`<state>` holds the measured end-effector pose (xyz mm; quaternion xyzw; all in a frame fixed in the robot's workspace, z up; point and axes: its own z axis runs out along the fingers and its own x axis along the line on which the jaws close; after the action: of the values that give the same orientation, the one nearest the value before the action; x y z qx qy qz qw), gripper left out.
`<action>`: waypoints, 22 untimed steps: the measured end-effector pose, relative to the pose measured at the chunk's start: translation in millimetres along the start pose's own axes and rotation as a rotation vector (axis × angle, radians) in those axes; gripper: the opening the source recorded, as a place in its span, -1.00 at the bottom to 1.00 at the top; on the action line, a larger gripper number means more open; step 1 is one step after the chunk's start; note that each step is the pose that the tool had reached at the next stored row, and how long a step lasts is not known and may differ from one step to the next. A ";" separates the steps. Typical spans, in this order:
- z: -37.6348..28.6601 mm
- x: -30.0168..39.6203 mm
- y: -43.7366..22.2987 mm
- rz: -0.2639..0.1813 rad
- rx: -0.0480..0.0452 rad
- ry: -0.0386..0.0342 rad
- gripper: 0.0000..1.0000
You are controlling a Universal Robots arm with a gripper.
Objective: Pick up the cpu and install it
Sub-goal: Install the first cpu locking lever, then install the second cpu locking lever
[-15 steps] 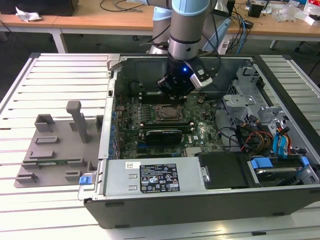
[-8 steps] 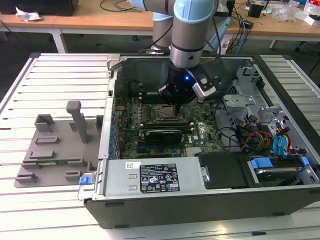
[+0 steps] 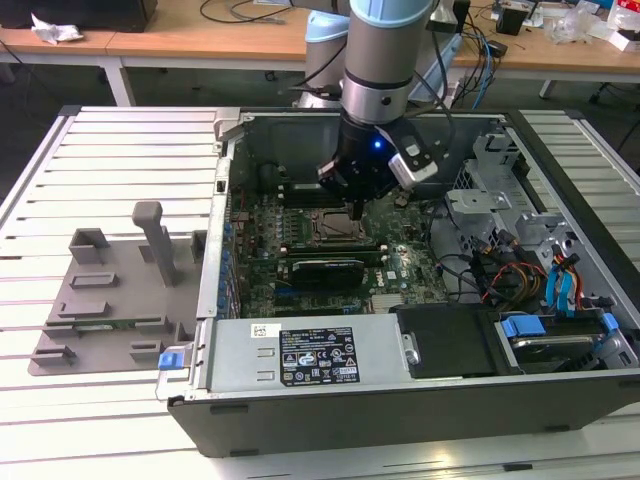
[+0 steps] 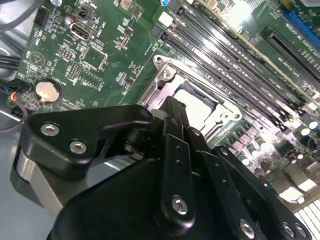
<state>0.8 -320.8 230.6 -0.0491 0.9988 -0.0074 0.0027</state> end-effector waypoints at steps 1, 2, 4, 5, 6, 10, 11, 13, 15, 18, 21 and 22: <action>-1.5 0.0 -0.1 0.000 0.0002 -0.0002 -0.79; -2.9 0.0 -0.1 0.000 0.0004 -0.0003 -0.79; -5.0 -0.1 -0.1 0.000 0.0009 -0.0004 -0.79; -6.9 -0.1 -0.2 0.000 0.0015 -0.0004 -0.79; -9.8 -0.1 -0.2 0.000 0.0028 -0.0004 -0.79; -19.6 -0.1 -0.4 0.000 0.0046 -0.0011 -0.79; -21.1 -0.1 -0.4 0.000 0.0045 -0.0012 -0.79; -23.0 -0.1 -0.4 0.000 0.0043 -0.0015 -0.79; -23.4 -0.1 -0.4 0.000 0.0045 -0.0014 -0.79; -23.6 -0.1 -0.4 0.000 0.0045 -0.0014 -0.79; -23.7 -0.1 -0.4 0.000 0.0045 -0.0014 -0.79; -23.7 -0.1 -0.4 0.000 0.0045 -0.0013 -0.79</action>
<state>0.8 -320.8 254.4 -0.0491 0.9987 -0.0097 0.0035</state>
